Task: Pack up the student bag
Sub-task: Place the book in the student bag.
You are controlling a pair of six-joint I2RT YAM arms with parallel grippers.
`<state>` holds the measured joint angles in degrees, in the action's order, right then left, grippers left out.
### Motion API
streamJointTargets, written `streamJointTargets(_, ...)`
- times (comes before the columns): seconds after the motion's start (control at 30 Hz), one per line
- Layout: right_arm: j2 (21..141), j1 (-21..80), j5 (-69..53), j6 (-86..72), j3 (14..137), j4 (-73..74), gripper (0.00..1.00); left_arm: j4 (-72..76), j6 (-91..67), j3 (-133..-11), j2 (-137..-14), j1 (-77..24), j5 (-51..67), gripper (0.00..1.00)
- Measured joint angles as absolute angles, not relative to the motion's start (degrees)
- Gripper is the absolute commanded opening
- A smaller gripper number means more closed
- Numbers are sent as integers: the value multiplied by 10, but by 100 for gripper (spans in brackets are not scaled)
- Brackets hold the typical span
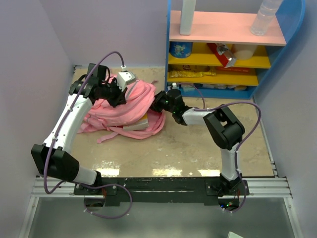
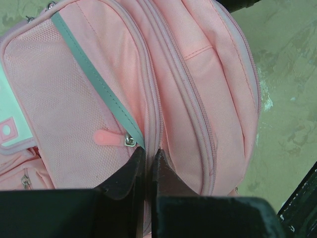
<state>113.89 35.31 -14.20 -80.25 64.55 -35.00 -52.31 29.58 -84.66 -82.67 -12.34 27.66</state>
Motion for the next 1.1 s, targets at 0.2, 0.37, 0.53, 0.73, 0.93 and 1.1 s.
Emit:
streamJointTargets(0.2, 1177, 360, -141, -767, 695, -306, 60, -524, 296, -847, -823, -123, 277, 0)
streamJointTargets(0.37, 1160, 361, -142, -703, 703, -261, 59, -524, 296, -847, -822, -122, 277, 0)
streamJointTargets(0.53, 1100, 361, -138, -634, 648, -207, 61, -524, 296, -847, -821, -122, 276, 0)
streamJointTargets(0.73, 1034, 364, -155, -599, 561, -196, 61, -524, 296, -847, -821, -121, 277, 0)
streamJointTargets(0.93, 1035, 364, -211, -624, 483, -289, 37, -524, 296, -847, -821, -121, 277, 0)
streamJointTargets(1.1, 1007, 369, -212, -616, 458, -299, 0, -524, 296, -847, -821, -121, 277, 0)
